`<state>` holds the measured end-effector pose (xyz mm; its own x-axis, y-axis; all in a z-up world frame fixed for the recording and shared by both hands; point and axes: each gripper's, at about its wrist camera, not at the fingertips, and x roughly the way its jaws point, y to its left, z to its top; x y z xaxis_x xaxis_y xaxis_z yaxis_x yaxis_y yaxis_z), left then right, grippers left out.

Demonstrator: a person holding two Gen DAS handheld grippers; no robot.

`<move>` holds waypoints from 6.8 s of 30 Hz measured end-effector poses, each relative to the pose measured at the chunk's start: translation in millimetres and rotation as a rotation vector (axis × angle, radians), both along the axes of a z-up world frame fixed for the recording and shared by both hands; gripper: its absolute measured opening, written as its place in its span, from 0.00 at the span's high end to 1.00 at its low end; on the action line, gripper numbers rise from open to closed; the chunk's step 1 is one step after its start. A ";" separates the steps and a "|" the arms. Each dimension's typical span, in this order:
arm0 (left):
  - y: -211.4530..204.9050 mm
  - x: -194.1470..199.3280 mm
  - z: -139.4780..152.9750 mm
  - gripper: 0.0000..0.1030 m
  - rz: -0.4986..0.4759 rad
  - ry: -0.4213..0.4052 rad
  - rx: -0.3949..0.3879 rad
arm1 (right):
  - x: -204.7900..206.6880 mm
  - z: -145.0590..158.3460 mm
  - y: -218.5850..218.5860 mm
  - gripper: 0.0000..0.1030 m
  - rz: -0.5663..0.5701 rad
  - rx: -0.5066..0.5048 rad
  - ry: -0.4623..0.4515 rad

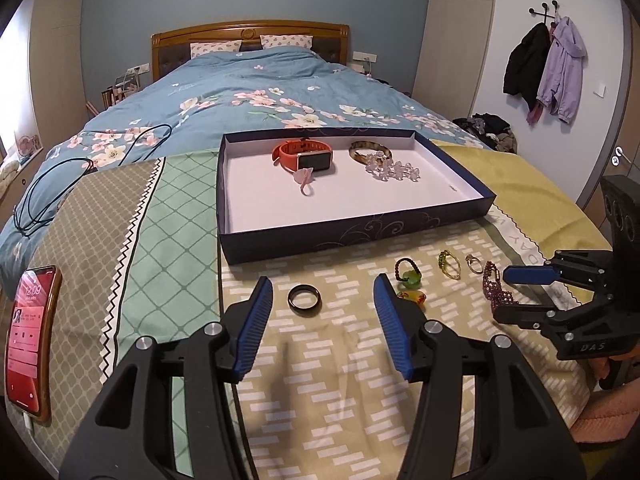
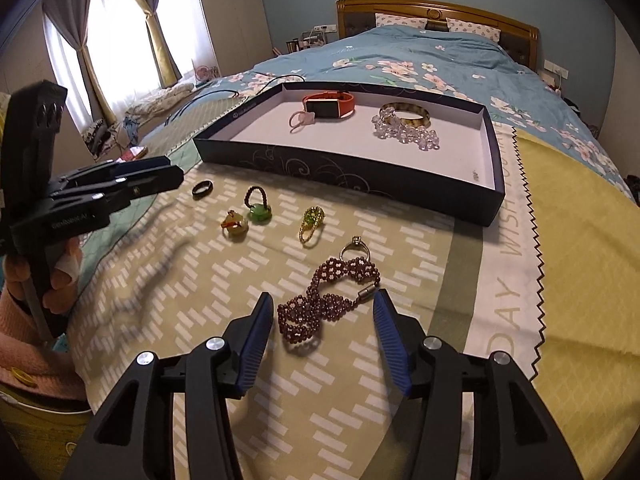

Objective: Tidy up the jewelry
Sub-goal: 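Move the left tool to the black ring while the right tool reaches the dark red beaded bracelet, then grasp black ring with left tool while right tool grasps dark red bracelet, then drop black ring into box with left tool while right tool releases bracelet there, then grasp green stone ring with left tool while right tool grasps gold beaded ring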

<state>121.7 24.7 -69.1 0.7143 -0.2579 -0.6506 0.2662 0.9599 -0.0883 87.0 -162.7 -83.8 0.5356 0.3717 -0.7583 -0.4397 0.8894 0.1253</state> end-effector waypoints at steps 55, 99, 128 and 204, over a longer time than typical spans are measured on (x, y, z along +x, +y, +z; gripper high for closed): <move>-6.0 41.5 -28.6 0.62 -0.016 0.171 0.034 | 19.2 15.6 -25.7 0.99 -0.104 0.080 -0.044; -13.6 41.4 27.2 0.78 -0.035 0.009 -0.008 | 46.3 83.9 -19.8 0.99 -0.028 0.165 -0.224; -30.5 103.9 24.4 0.78 -0.039 0.009 0.044 | 128.6 70.5 -6.7 0.99 -0.023 0.237 -0.154; -18.2 84.2 38.2 0.65 -0.035 -0.057 0.018 | 125.3 52.8 -24.7 0.71 -0.123 0.158 -0.129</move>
